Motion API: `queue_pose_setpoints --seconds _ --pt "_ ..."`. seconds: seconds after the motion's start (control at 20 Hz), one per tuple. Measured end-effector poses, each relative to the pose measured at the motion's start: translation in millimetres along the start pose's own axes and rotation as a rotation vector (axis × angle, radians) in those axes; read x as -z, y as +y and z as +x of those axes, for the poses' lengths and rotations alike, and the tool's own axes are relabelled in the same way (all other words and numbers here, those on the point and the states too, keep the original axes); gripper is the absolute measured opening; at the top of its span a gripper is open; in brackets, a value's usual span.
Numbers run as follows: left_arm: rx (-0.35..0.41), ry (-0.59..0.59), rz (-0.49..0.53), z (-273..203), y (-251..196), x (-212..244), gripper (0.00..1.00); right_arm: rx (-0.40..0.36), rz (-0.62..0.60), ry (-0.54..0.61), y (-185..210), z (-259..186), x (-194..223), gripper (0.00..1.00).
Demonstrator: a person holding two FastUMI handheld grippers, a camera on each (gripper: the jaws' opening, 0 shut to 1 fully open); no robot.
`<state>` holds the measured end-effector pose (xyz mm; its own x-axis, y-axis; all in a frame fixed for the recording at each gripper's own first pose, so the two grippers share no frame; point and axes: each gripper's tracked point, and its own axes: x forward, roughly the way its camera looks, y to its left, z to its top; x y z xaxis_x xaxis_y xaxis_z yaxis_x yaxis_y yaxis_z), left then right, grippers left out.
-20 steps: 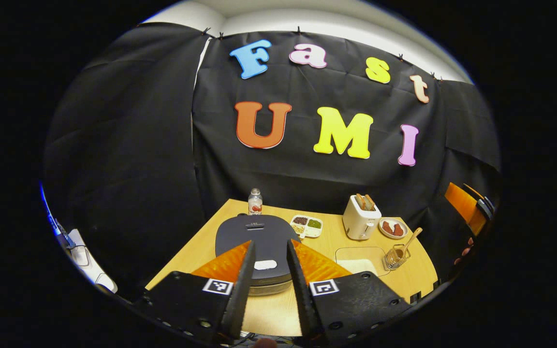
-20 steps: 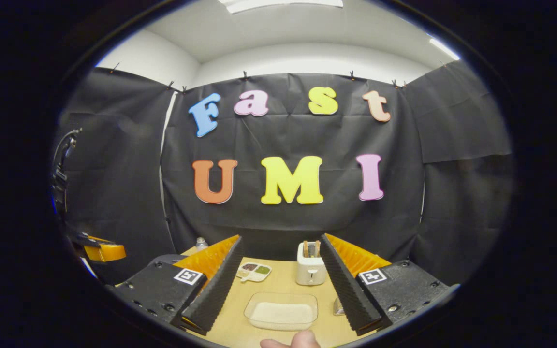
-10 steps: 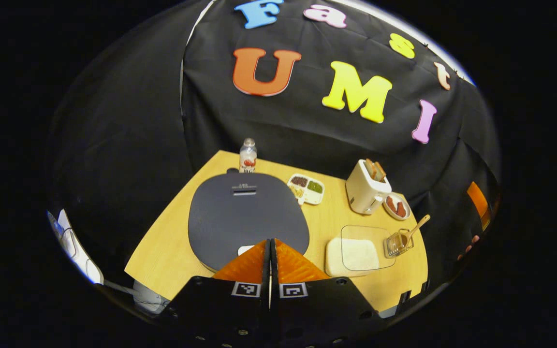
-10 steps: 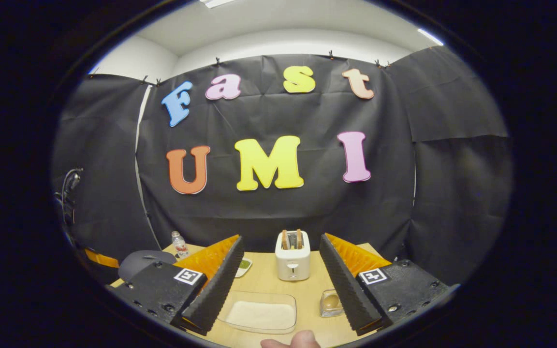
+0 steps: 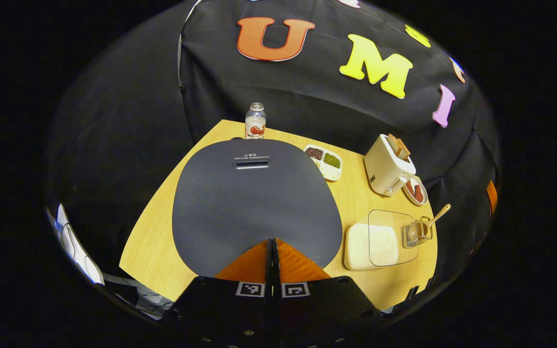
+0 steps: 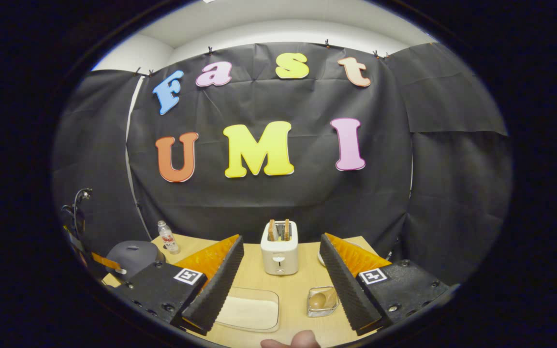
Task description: Close the left gripper, press the button to open the rice cooker; take a wooden spoon from the chopstick holder with the right hand, scoop a spoonful of rice and pour it into the rice cooker, then put the wooden spoon back into the chopstick holder.
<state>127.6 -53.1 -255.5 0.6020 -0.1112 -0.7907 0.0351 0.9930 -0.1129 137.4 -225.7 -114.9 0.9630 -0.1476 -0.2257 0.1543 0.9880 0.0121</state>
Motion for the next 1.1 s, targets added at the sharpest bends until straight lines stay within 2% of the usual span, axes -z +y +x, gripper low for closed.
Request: queue_pose_setpoints --seconds 0.1,0.3,0.6,0.7,0.85,1.1 --pt "-0.005 0.012 -0.002 3 0 2 0.00 0.003 -0.003 0.008 -4 0 5 1.00" --pt "-0.019 0.044 -0.067 6 1 9 0.00 0.006 0.012 0.027 -7 2 14 1.00" --pt "-0.068 -0.027 0.015 -3 0 2 0.00 0.015 -0.013 -0.010 -19 -2 -5 0.99" --pt "-0.098 -0.095 0.022 -15 -1 -13 0.00 0.031 -0.024 -0.031 -30 -7 -14 1.00" --pt "-0.116 -0.265 0.028 -41 -3 -64 0.01 0.060 -0.037 -0.049 -44 -17 -21 1.00" --pt "-0.104 -0.513 0.033 -88 -3 -142 0.01 0.082 -0.030 -0.057 -60 -29 -28 1.00"
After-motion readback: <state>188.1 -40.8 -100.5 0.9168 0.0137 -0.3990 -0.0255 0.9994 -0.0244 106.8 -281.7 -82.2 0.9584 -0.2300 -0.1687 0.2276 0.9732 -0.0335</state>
